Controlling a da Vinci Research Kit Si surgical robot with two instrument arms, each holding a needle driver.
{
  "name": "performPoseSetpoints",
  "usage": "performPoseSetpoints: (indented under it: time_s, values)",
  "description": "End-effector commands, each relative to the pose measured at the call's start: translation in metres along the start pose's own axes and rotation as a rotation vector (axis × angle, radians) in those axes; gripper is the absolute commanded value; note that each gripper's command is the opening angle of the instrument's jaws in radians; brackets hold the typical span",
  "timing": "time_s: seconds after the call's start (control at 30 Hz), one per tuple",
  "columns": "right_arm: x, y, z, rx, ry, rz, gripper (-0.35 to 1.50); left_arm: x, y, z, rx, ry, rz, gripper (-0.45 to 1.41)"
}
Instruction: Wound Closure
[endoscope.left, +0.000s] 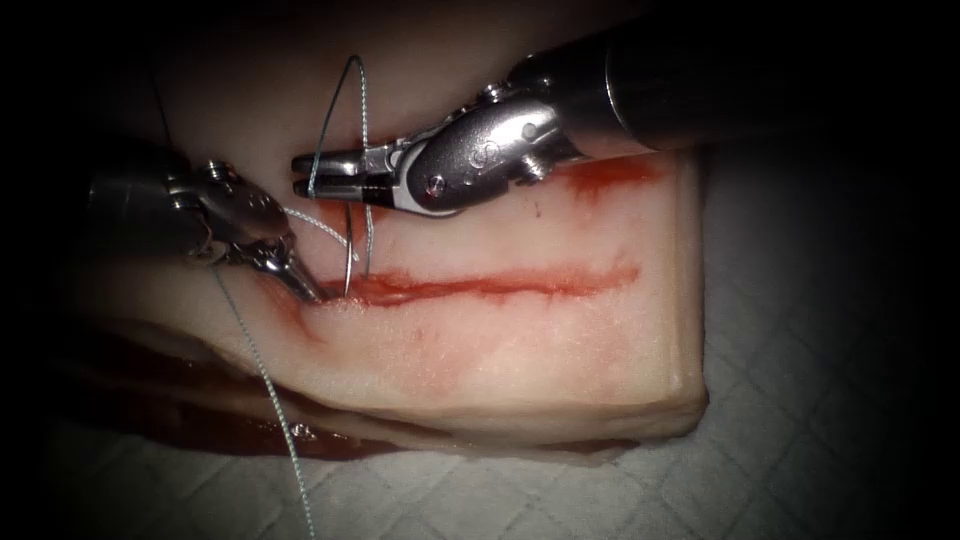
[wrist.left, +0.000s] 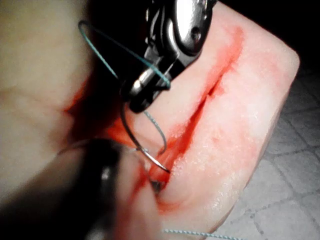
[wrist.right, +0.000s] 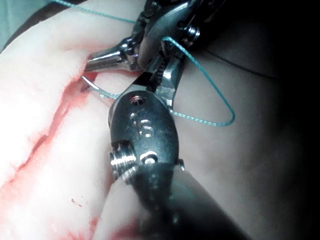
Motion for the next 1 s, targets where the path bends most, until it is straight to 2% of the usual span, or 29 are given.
performPoseSetpoints:
  time_s: [0.03,0.6,1.0]
  values:
    - [0.0005,-0.0002,0.0009,0.012,-0.015,0.012,-0.35,-0.0003,0.0005,0.0005,-0.001,-0.002,-0.005,-0.45]
    - [0.0004,0.0000,0.0012,0.076,-0.078,0.100,-0.35,-0.0001,0.0005,0.0004,0.000,0.000,-0.009,-0.45]
    - [0.0002,0.0008,0.0010,0.125,-0.032,0.157,-0.35,0.0001,0.0004,0.0004,0.000,0.000,-0.020,-0.45]
